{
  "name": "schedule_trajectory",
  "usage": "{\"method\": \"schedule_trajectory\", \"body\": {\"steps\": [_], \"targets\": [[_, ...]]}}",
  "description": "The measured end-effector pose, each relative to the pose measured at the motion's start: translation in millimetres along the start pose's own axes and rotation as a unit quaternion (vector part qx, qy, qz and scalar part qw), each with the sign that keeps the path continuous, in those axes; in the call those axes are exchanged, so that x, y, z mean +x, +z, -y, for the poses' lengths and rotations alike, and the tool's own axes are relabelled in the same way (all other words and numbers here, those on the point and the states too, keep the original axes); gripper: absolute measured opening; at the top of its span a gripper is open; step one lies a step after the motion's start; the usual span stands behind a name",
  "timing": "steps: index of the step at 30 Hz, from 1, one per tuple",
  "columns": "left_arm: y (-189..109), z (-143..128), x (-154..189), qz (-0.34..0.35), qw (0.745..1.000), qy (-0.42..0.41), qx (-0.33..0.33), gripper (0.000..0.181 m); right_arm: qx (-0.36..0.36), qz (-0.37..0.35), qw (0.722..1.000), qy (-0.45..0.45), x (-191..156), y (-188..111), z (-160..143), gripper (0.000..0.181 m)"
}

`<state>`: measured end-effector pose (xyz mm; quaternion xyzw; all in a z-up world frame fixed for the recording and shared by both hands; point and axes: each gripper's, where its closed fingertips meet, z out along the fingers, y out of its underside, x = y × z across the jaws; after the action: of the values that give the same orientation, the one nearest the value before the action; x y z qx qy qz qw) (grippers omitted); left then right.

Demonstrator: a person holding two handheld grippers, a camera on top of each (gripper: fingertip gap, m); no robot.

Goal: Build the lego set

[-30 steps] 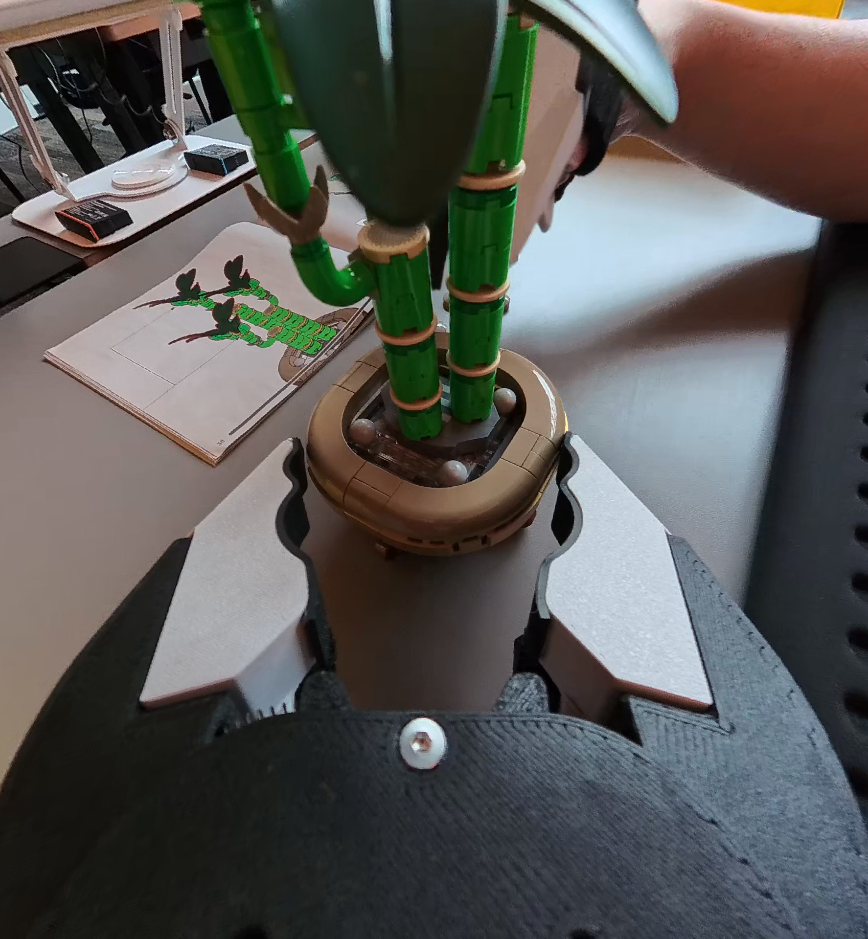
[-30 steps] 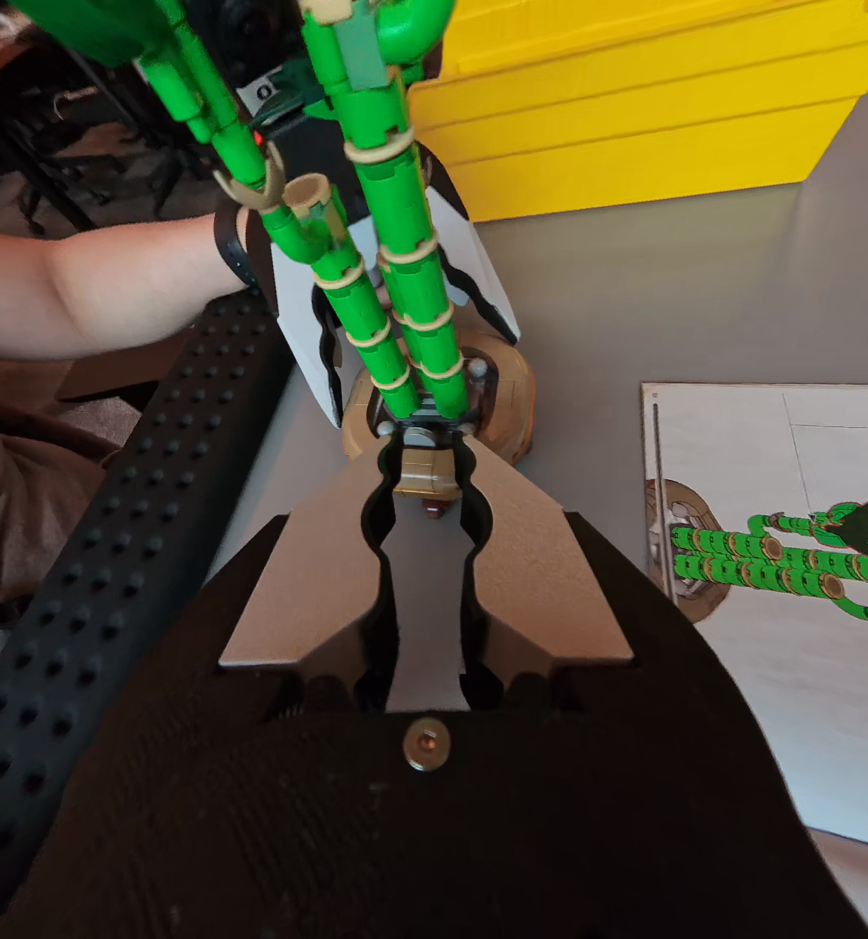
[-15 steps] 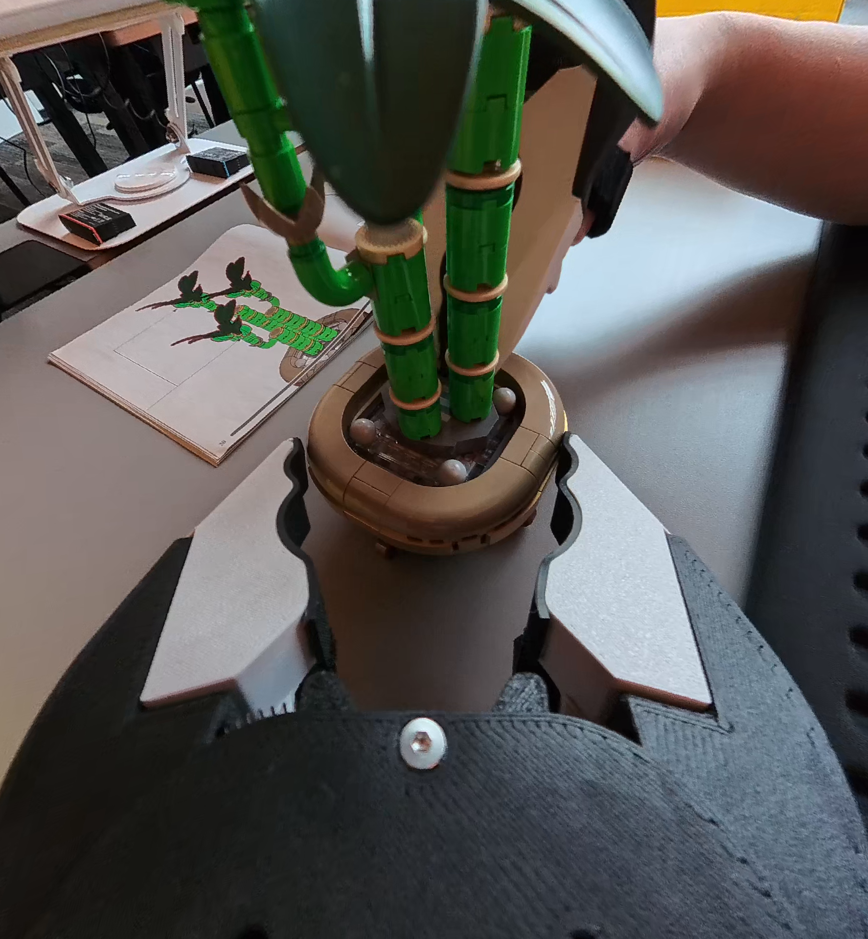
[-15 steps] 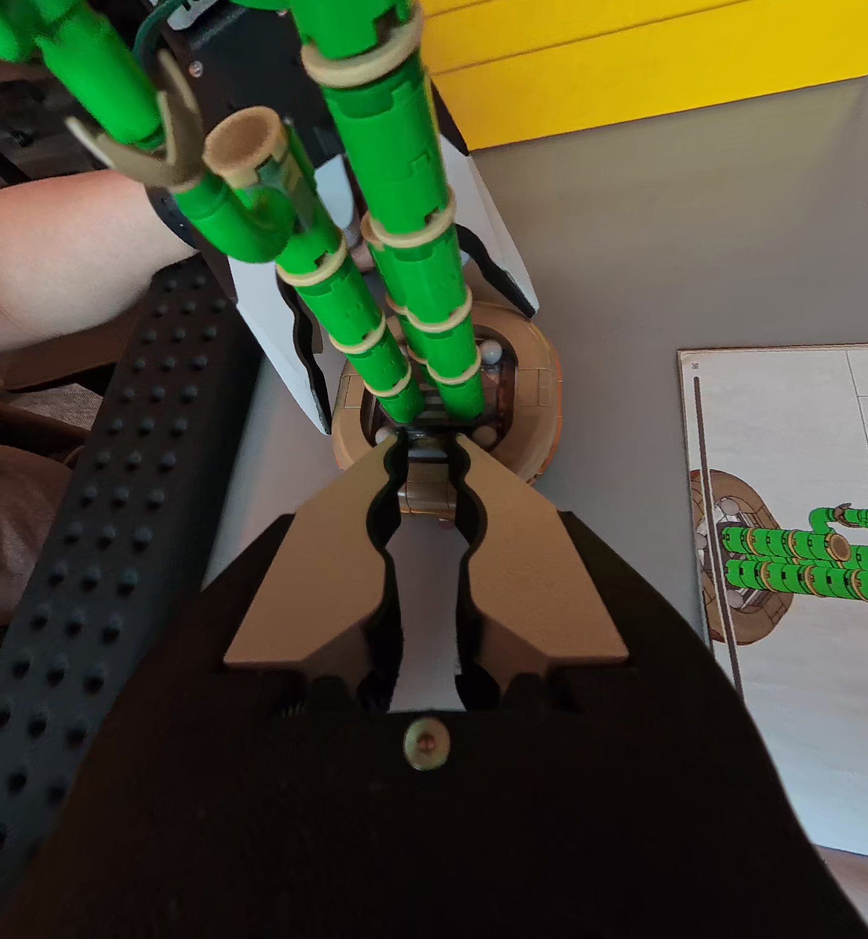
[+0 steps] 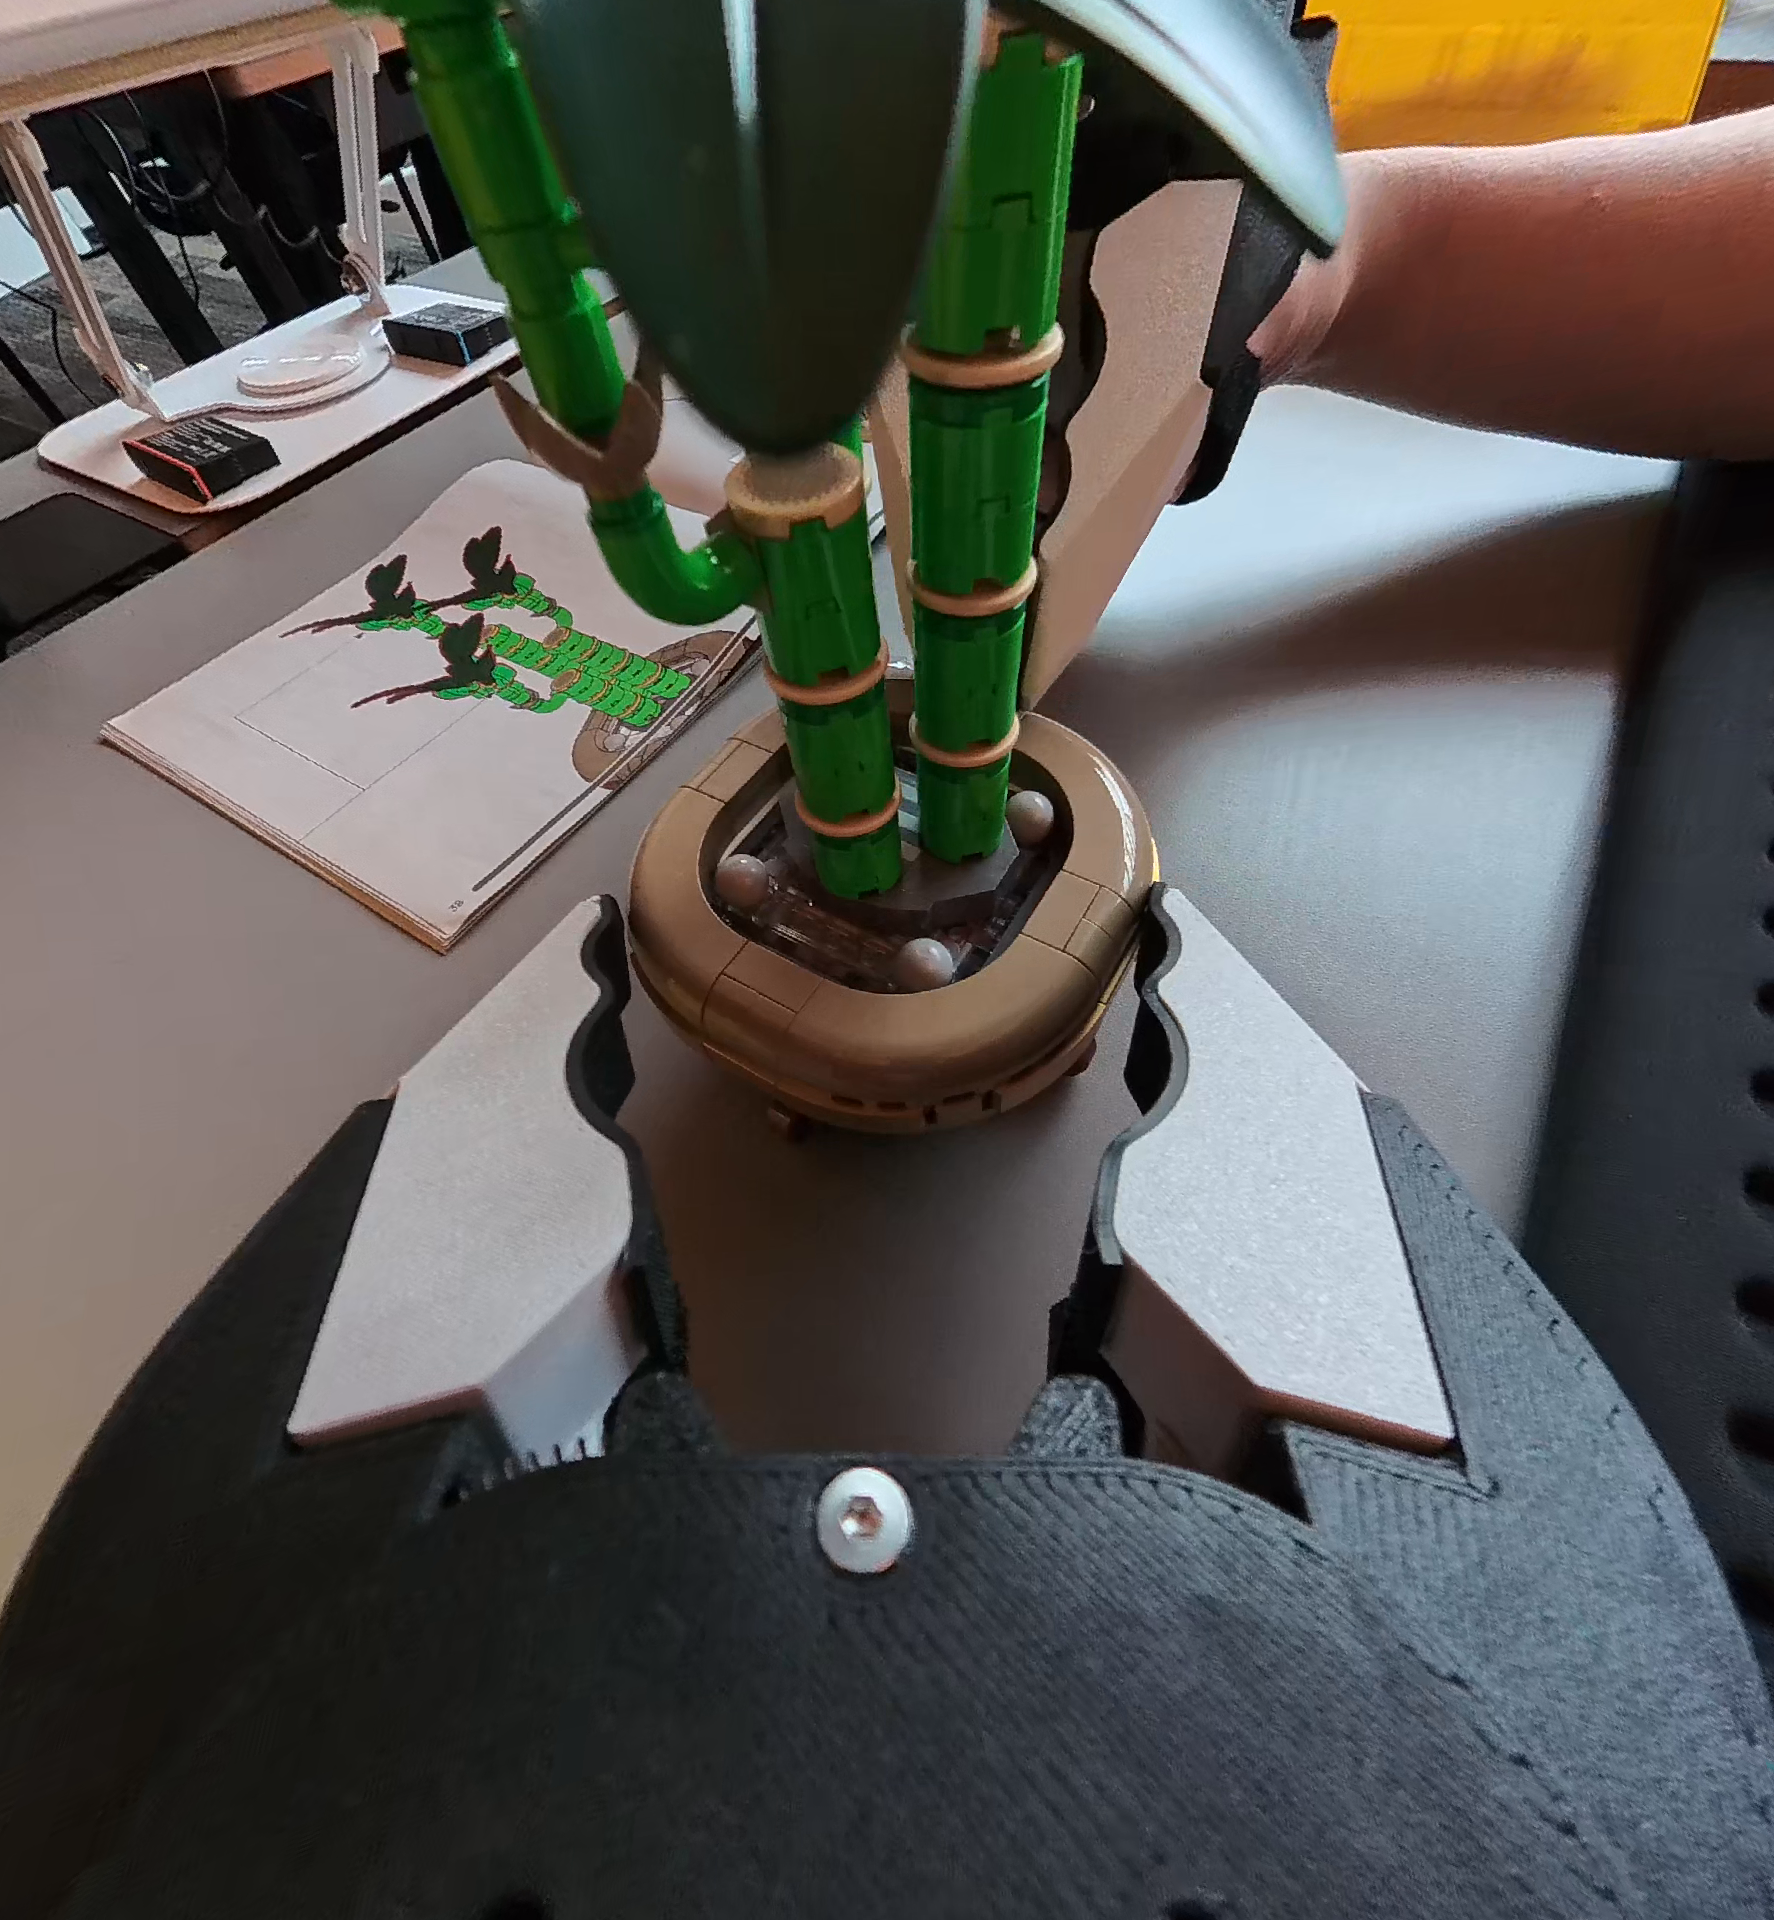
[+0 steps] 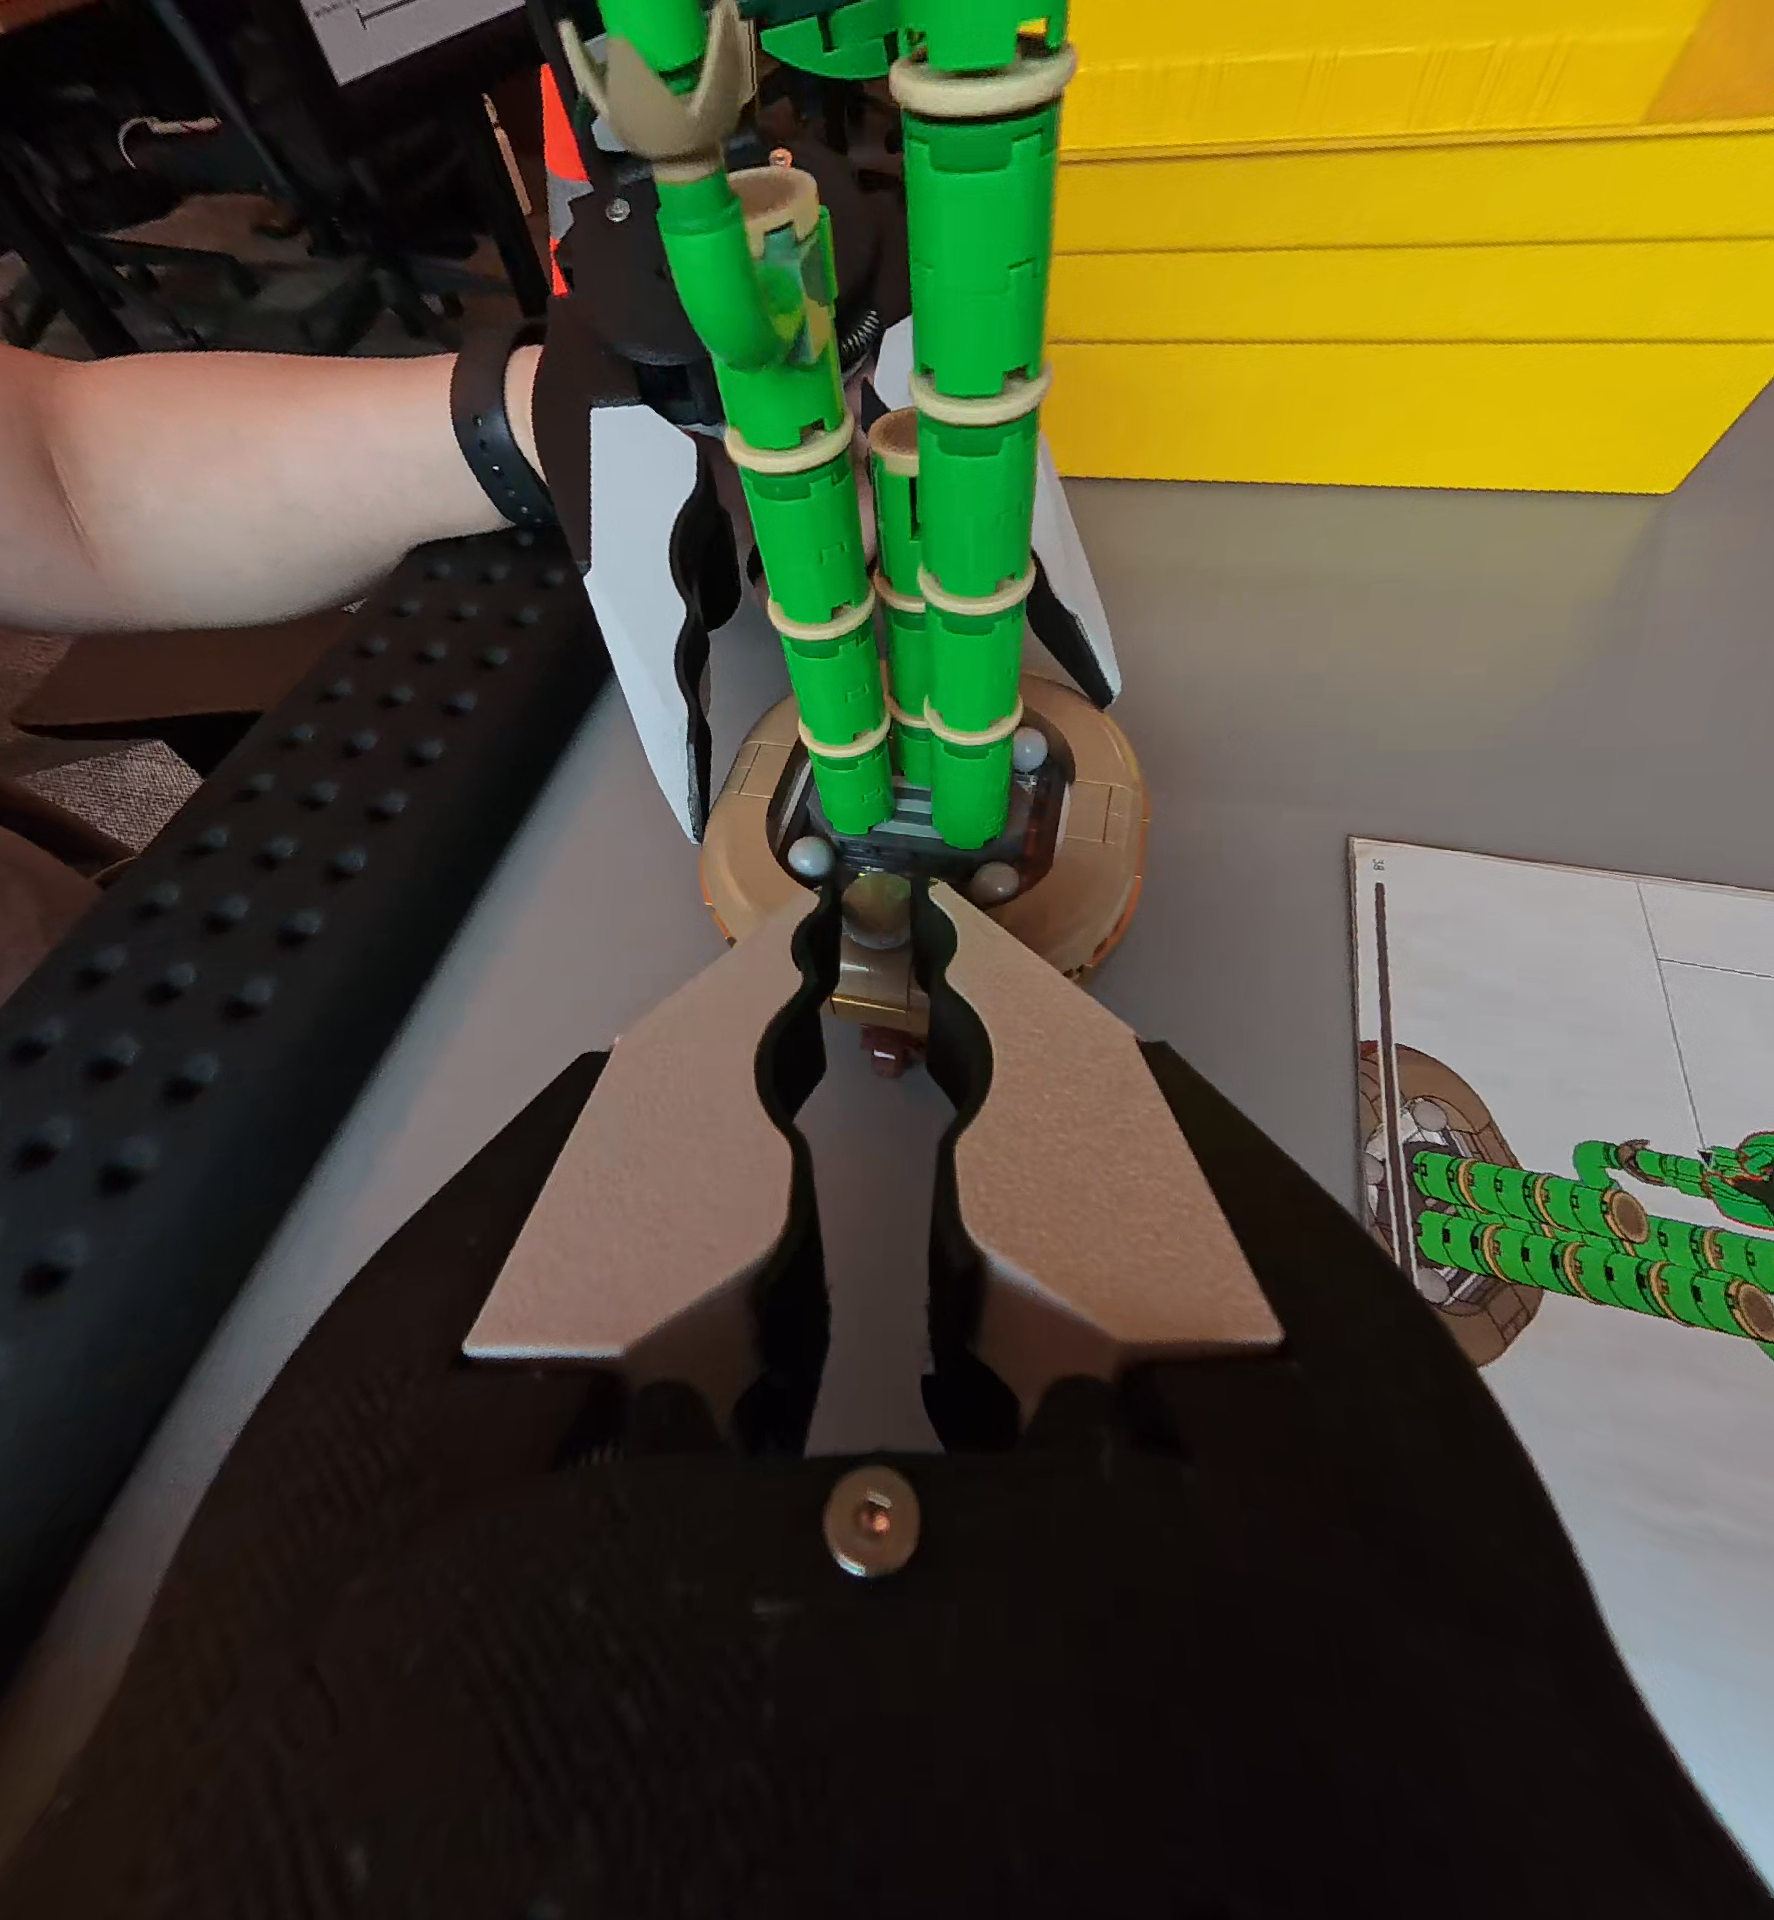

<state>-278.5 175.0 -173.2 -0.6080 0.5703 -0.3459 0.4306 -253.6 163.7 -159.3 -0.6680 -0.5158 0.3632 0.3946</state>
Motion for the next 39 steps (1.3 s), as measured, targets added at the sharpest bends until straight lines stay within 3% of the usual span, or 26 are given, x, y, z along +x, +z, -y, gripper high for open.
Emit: {"method": "schedule_trajectory", "body": {"steps": [11, 19, 25, 27, 39], "targets": [[0, 0, 0, 0.001, 1.0, 0.001, 0.0, 0.097, -0.019, 0.005, 1.0, 0.0, -5, 14, 2, 0.007], [0, 0, 0, -0.001, 1.0, -0.001, -0.001, 0.097, -0.001, -0.005, 1.0, 0.008, 2, 4, 7, 0.007], [0, 0, 0, -0.001, 1.0, -0.002, -0.001, 0.097, -0.027, 0.003, 1.0, 0.015, 1, 7, -3, 0.02], [0, 0, 0, -0.001, 1.0, -0.002, -0.001, 0.097, -0.023, 0.015, 0.999, 0.023, -2, 8, -1, 0.013], [0, 0, 0, -0.001, 1.0, -0.001, 0.0, 0.097, -0.002, 0.007, 1.0, 0.02, -1, 9, 6, 0.013]]}}
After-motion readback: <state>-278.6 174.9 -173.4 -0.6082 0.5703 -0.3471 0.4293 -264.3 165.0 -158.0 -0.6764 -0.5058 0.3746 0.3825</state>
